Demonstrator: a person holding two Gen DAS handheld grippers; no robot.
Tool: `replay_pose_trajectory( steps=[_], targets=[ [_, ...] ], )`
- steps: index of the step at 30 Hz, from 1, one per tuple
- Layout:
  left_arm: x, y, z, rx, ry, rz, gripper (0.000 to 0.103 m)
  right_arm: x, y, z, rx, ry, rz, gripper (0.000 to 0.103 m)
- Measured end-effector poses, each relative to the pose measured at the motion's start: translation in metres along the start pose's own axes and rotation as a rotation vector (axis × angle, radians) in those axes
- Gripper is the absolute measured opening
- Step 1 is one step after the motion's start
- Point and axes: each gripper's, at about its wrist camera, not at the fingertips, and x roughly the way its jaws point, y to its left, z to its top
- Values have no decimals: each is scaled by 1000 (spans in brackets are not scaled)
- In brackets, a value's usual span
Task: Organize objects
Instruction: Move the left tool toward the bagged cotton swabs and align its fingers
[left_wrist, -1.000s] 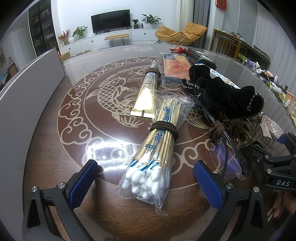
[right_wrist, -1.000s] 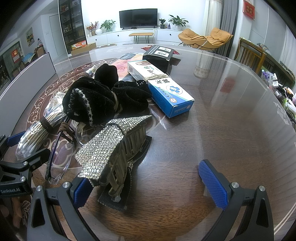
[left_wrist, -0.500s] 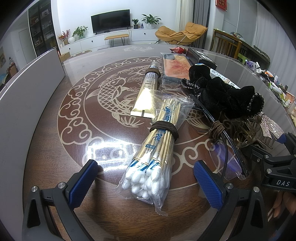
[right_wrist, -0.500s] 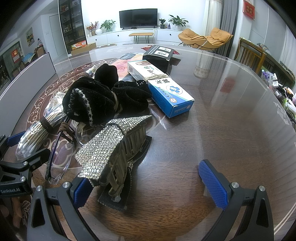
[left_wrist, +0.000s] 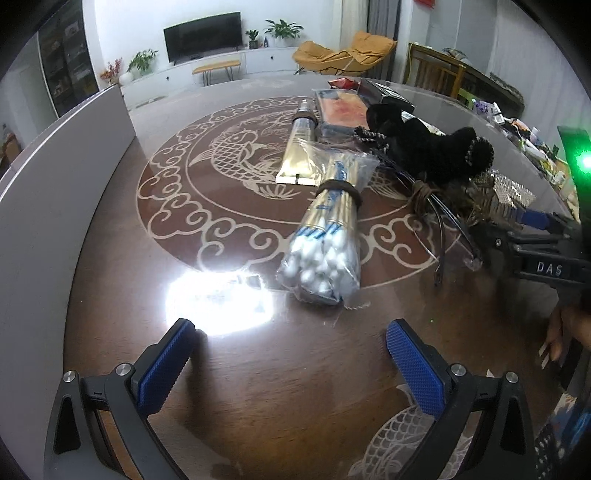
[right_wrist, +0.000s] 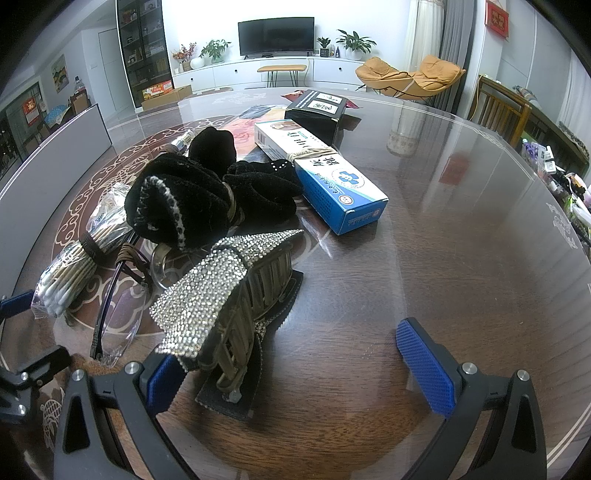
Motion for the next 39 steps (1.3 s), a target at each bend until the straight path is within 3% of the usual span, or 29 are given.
replay_pose_trajectory(
  steps=[4,7,9,11,12,16,18,20,22,23,25,28,32,39],
  targets=[
    [-5,-9,26,21,-48,-29,103,0,0,0,0,0,0,103],
    [5,-28,50,110,-47,-13,87,0,0,0,0,0,0,103],
    [20,-36,61,135,-27,-12,59,0,0,0,0,0,0,103],
    [33,-34,65,107,6,-19,38,0,0,0,0,0,0,103],
    [32,-30,65,75,-14,-36,32,0,0,0,0,0,0,103],
    [26,-7,48,-86,-31,35,29,-1,0,-1,0,0,0,103],
    [20,5,35,-156,-55,70,30,-2,0,-1,0,0,0,103],
    [17,15,27,-186,-89,47,34,-2,0,-1,0,1,0,103],
    [18,15,27,-162,-97,3,44,-3,-1,-2,-1,2,0,103],
    [19,12,28,-139,-90,-6,56,-3,-1,-2,1,2,-1,103],
    [26,5,30,-88,-59,44,75,-4,-2,-3,3,0,-3,103],
    [29,-1,29,-65,-62,70,81,-4,-2,-3,2,0,-3,103],
    [33,0,35,-85,-62,87,103,-4,-2,-3,2,0,-3,103],
    [34,0,38,-83,-54,74,103,-4,-2,-3,2,0,-3,103]
  ],
)
